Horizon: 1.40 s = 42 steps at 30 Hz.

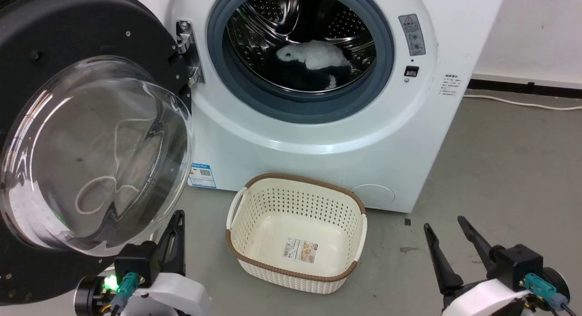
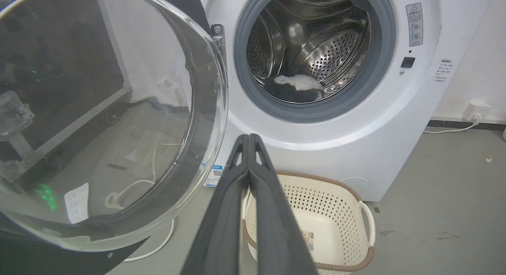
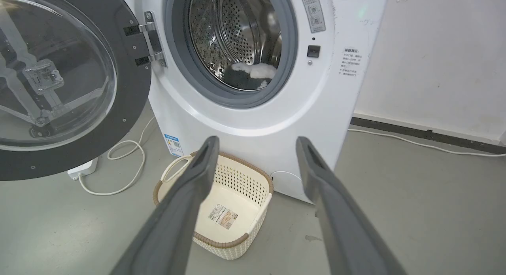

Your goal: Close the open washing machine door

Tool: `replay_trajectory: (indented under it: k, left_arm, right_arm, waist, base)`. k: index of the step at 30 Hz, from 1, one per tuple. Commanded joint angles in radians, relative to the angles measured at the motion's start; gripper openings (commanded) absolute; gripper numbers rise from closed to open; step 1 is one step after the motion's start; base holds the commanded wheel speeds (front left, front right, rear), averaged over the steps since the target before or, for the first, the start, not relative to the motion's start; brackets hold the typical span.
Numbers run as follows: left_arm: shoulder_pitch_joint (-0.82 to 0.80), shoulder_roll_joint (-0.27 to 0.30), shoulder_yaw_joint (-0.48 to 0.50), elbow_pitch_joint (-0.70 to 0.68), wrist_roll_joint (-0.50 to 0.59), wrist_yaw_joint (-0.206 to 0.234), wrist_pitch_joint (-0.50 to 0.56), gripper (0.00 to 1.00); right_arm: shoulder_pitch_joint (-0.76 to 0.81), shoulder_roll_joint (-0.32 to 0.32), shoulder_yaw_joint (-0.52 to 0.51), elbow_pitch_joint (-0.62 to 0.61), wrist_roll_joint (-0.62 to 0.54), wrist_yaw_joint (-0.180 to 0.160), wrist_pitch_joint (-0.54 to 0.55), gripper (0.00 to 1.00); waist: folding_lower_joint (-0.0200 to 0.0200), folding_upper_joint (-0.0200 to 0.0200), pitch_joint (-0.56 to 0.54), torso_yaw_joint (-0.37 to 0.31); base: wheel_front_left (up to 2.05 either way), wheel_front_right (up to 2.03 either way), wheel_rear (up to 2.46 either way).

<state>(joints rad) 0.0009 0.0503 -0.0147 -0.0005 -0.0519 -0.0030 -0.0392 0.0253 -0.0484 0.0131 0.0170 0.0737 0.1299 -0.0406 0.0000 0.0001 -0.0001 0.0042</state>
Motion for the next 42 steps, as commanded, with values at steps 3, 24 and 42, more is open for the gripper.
replay_trajectory:
  k: [3, 24, 42]
  left_arm:
    - [0.008, 0.001, 0.007, -0.028, -0.016, -0.006, -0.015, 0.00]
    - [-0.101, 0.000, 0.342, -0.234, -0.255, 0.062, -0.059, 0.00]
    - [-0.174, 0.202, 0.485, 0.084, -0.245, -0.006, -0.028, 0.00]
  right_arm:
    - [0.015, 0.000, 0.003, 0.006, 0.021, 0.000, -0.014, 1.00]
    - [0.034, -0.001, 0.001, 0.042, 0.107, 0.000, -0.058, 1.00]
    - [0.014, -0.001, -0.006, 0.076, 0.145, 0.000, -0.094, 1.00]
  waist:
    - [0.0000, -0.0001, -0.001, 0.006]
    - [0.0000, -0.0001, -0.008, 0.146]
    - [0.0000, -0.0001, 0.039, 0.240]
  base:
    - [0.00, 0.00, 0.00]
    - [0.00, 0.00, 0.00]
    - [0.00, 0.00, 0.00]
